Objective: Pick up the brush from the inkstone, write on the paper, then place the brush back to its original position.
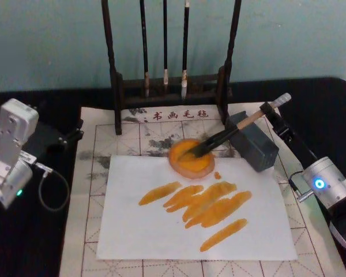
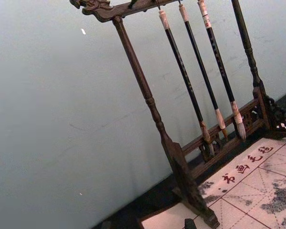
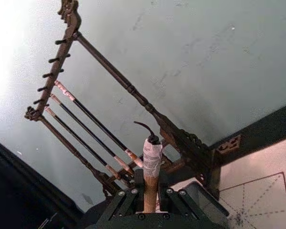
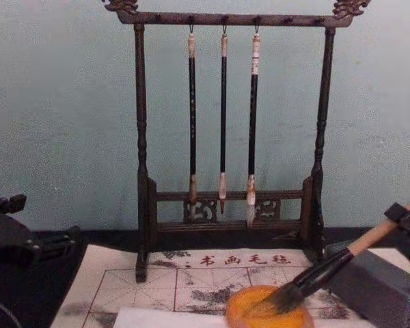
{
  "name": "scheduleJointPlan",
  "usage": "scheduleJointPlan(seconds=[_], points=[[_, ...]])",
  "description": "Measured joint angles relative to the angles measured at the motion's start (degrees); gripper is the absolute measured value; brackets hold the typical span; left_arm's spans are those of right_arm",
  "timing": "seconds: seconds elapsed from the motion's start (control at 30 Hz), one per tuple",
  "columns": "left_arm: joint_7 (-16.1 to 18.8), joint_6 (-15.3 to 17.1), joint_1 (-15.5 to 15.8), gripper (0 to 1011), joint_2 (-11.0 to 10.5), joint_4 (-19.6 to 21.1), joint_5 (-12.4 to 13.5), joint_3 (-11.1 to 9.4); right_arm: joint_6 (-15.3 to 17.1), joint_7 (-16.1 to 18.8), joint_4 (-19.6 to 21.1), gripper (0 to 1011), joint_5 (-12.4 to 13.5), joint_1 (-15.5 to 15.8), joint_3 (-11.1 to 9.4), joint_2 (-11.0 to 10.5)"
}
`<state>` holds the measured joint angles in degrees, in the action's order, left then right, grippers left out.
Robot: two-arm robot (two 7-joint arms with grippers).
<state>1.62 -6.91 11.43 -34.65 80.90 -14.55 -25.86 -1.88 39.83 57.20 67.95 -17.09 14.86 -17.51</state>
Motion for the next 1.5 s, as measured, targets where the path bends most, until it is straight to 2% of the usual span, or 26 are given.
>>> scheduleJointPlan(seconds=[0.37, 1.37, 1.5], points=[[0.0, 0.0, 0.0, 1001, 0.0, 0.0, 0.0, 0.0, 1.1, -1.0, -0.2, 183, 1.1, 0.2, -0.5, 0.3], [0.0, 0.0, 0.0, 1001, 0.0, 0.0, 0.0, 0.0, 0.9, -1.0, -0.1, 183, 0.9, 0.2, -0.4, 0.2], [0.0, 0.0, 0.0, 1001, 0.0, 0.0, 0.0, 0.0, 0.8, -1.0, -0.1, 252, 0.9, 0.2, -0.4, 0.2]])
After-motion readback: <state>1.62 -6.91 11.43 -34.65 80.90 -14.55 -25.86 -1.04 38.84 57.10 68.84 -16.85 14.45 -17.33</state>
